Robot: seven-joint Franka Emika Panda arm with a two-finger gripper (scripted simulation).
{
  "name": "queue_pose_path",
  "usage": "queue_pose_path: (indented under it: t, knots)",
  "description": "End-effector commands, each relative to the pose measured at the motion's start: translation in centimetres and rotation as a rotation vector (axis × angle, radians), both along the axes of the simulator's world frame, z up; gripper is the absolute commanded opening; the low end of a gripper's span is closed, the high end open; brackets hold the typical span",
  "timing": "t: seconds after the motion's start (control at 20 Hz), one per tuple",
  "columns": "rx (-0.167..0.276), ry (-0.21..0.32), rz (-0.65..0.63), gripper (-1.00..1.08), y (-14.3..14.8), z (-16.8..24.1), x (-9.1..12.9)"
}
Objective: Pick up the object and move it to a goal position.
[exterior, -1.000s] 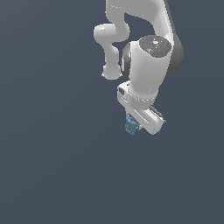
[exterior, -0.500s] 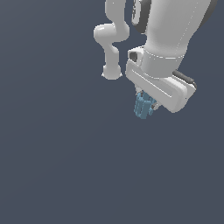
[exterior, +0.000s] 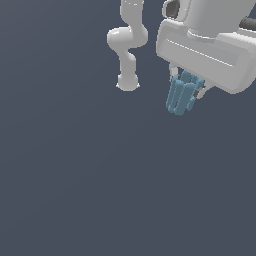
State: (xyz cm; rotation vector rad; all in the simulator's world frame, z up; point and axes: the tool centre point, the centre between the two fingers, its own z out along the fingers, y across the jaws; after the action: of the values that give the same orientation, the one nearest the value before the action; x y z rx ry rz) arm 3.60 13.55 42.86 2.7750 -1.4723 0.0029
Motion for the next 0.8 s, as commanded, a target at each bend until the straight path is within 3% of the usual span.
queue_pose_path:
  t: [0.0, 0.75]
  knots:
    - [0.000, 0.001, 0.000, -1.00, 0.4, 1.8, 0.0]
    - [0.001, 0.002, 0.001, -1.00, 1.9, 8.2, 0.3]
